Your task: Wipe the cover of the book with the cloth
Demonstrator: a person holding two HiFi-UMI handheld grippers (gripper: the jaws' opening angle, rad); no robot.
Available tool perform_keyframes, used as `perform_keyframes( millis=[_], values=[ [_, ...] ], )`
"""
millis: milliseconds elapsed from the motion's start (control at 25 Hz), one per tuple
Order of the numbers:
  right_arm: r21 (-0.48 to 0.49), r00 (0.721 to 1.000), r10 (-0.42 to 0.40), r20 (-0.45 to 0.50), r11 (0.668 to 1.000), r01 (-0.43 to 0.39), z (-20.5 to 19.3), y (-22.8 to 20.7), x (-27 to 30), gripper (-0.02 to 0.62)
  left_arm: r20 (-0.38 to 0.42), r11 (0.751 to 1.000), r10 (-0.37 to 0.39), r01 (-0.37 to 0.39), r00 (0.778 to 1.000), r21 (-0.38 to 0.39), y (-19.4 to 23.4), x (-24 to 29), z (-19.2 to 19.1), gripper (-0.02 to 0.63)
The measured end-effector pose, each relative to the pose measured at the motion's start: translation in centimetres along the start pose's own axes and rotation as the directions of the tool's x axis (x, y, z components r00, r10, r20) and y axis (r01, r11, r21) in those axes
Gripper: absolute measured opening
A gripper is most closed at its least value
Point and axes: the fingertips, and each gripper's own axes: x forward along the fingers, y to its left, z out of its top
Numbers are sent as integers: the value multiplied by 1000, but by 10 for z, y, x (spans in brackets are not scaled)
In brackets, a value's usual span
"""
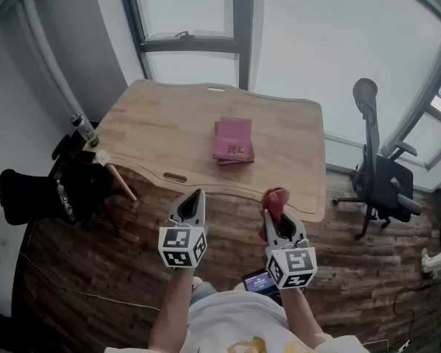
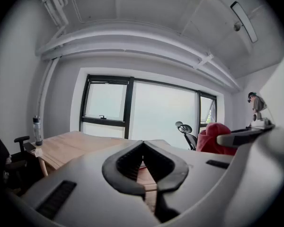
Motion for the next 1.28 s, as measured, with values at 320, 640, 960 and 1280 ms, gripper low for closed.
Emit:
perform_keyframes(
  millis=[320, 640, 960, 1280],
  values=[
    [-4, 1000, -2, -1, 1000, 2, -1, -8, 5, 69, -3, 1000, -10, 10, 1000, 12, -3, 13, 0, 12],
    [31, 1000, -7, 6, 1000, 7, -4, -19, 22, 71, -28, 1000, 0, 0, 1000, 17, 10, 25, -7, 12],
    [10, 999, -20, -26, 1000, 20, -11, -36, 73, 71, -44, 998, 49, -48, 998, 30, 46, 66, -18, 12],
    [10, 995, -61, -76, 998, 62, -11, -69, 176, 71, -98, 1000, -19, 18, 995, -16, 93, 181, -22, 12]
  ],
)
